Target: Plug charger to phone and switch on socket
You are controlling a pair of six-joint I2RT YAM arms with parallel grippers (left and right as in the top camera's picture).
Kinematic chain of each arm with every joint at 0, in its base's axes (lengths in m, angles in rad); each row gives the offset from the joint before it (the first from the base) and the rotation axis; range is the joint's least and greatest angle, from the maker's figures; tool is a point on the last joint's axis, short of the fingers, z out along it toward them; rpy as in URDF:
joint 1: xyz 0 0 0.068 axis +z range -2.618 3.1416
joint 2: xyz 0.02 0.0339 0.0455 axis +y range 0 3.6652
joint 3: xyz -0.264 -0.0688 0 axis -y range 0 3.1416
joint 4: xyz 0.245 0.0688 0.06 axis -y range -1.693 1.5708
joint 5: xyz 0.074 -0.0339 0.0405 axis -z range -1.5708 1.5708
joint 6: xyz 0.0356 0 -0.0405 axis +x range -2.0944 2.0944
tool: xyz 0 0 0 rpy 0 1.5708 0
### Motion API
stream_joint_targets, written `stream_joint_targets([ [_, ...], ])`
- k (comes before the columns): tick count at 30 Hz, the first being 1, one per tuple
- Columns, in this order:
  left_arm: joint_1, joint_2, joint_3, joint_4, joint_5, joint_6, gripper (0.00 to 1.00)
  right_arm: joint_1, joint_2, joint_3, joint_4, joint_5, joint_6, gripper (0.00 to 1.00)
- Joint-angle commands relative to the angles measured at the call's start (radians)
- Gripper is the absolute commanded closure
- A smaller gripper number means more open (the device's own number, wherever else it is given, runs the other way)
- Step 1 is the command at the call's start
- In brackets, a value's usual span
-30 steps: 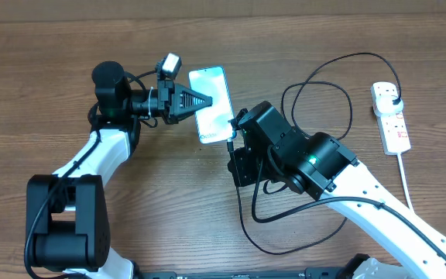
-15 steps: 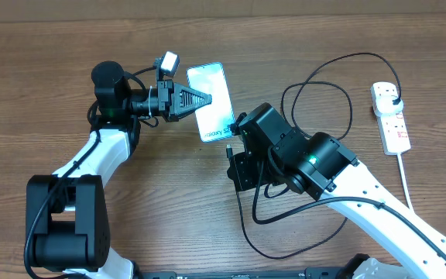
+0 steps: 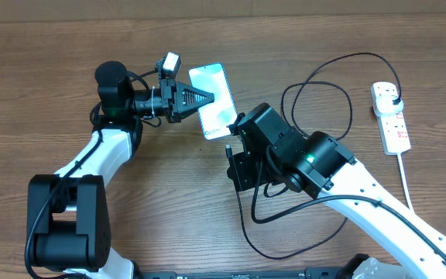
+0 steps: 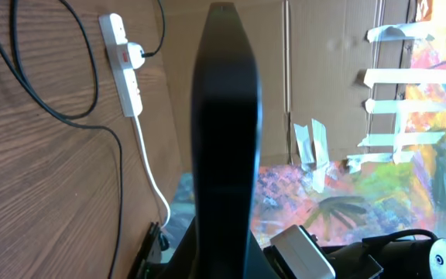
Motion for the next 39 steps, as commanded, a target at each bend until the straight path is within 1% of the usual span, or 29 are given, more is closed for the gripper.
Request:
stream_joint_targets([
  [1, -0.007, -0.004, 0.015, 0.004, 0.002, -0.006, 0.96, -0.004, 0.003, 0.014, 0.009, 0.013, -0.038, 0.96],
  [4, -0.007, -0.004, 0.015, 0.004, 0.003, -0.006, 0.96, -0.004, 0.003, 0.014, 0.015, 0.014, -0.080, 0.96],
  [12, -0.008, -0.004, 0.015, 0.004, 0.033, -0.002, 0.96, -0.004, 0.004, 0.014, 0.017, 0.044, -0.082, 0.96],
  [26, -0.010, -0.004, 0.015, 0.004, 0.032, -0.003, 0.96, -0.004, 0.027, 0.014, 0.034, 0.043, -0.101, 0.96],
  [39, -0.029, -0.004, 0.015, 0.005, 0.052, 0.056, 0.96, -0.004, 0.027, 0.014, 0.049, 0.044, -0.101, 0.96],
])
